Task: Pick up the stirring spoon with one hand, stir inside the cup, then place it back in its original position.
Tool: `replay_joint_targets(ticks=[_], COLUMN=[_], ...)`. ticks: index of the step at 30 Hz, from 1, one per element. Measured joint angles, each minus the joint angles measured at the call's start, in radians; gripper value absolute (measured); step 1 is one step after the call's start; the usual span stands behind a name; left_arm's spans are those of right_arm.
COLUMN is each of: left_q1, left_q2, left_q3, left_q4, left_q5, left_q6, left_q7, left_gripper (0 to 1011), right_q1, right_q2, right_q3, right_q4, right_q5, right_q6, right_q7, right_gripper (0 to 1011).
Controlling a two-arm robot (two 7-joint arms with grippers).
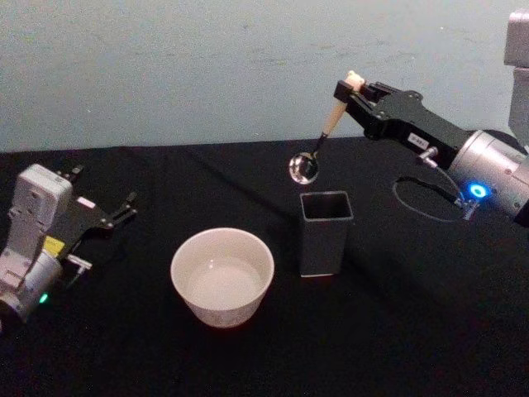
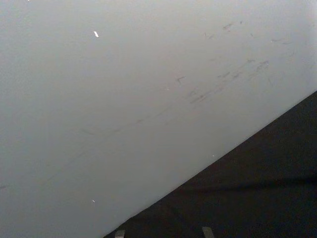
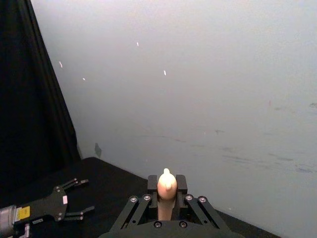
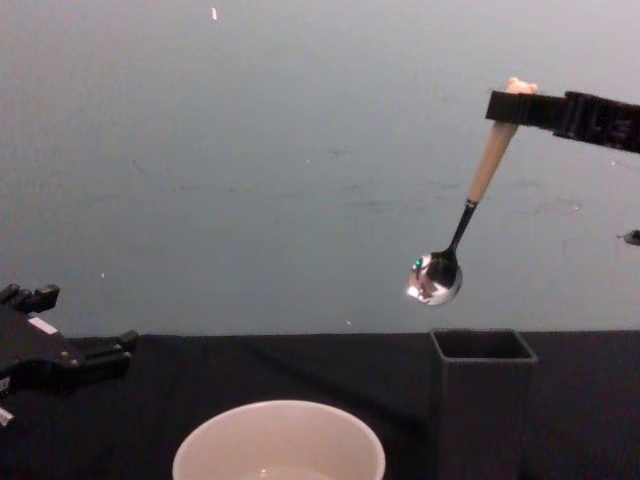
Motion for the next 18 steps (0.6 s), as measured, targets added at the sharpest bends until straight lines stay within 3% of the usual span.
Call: replay_joint_targets(ticks=[18], left_q1=[0.000], left_q2=[0.000], left_q3=[0.000], left_q4=[0.000], left_q5=[0.000], left_q6=[0.000], left_q7=[0.000], left_gripper=[1001], right_q1=[-0.054], right_q2=[0.080], right_q3=[0.010], right_q4=[-0.047], right_q5=[0.024], right_q6=[-0.012], right_q7=[0.020], right_gripper=[214])
